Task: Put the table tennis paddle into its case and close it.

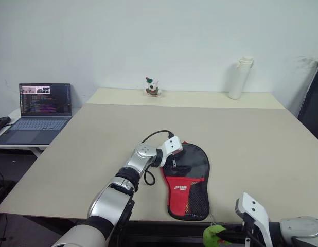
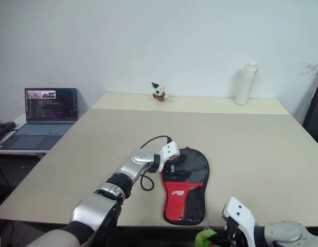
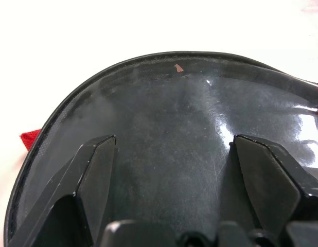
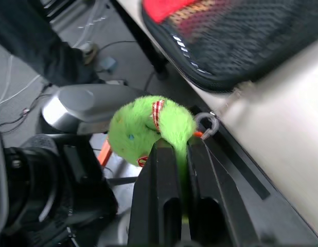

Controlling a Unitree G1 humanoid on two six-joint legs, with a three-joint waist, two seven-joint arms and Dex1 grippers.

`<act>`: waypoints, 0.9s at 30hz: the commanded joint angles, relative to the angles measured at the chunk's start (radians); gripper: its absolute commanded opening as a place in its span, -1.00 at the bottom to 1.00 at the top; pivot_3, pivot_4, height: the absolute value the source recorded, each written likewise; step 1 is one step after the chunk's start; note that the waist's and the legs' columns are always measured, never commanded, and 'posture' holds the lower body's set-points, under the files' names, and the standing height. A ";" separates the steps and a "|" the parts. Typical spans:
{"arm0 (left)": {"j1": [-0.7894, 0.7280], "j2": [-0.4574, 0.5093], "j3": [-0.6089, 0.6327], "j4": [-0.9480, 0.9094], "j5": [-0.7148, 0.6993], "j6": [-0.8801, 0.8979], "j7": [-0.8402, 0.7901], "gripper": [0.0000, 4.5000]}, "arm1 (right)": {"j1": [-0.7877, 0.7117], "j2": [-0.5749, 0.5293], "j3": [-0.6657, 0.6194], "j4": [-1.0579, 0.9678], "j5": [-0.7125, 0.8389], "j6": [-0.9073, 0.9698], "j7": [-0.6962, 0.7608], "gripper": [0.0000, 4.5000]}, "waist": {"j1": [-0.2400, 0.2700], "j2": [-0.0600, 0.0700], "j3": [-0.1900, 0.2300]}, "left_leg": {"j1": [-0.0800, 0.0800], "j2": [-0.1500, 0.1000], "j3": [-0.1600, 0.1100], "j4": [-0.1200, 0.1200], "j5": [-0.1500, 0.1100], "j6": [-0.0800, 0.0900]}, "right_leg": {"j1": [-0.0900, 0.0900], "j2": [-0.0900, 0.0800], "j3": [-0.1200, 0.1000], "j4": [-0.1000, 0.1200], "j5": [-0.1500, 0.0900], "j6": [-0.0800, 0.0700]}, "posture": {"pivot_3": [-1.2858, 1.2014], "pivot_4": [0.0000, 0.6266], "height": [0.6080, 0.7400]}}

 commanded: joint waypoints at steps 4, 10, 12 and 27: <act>0.033 0.001 -0.048 0.041 0.058 0.023 0.010 0.78 | -0.087 0.036 0.068 -0.028 0.044 0.019 -0.053 -0.99 | -0.001 -0.001 0.000 | 0.000 0.000 0.000 0.000 0.000 0.000 | 0.000 0.000 0.000 0.000 0.000 0.000 | 0.03 -0.52 1.00; 0.042 -0.001 -0.048 0.032 0.055 0.023 0.008 0.78 | -0.152 0.008 0.002 -0.012 0.140 0.051 -0.028 -0.67 | 0.000 -0.001 0.000 | 0.000 0.000 -0.001 0.000 0.000 0.000 | 0.000 0.000 0.000 0.000 0.000 0.000 | 0.03 -0.52 1.00; 0.044 -0.003 -0.047 0.030 0.053 0.024 0.008 0.78 | -0.179 0.002 -0.019 -0.011 0.173 0.058 -0.029 -0.38 | 0.000 -0.001 0.000 | 0.000 0.000 -0.001 0.000 0.000 0.000 | 0.000 0.000 0.000 0.000 0.000 0.000 | 0.03 -0.52 1.00; 0.142 0.106 0.122 -0.333 -0.162 0.148 -0.085 0.78 | -0.456 0.141 0.010 0.371 0.079 -0.217 -0.039 0.08 | -0.016 -0.002 0.007 | -0.009 0.001 0.000 0.000 0.000 0.000 | -0.009 0.003 0.002 0.001 0.000 0.000 | 0.03 -0.52 1.00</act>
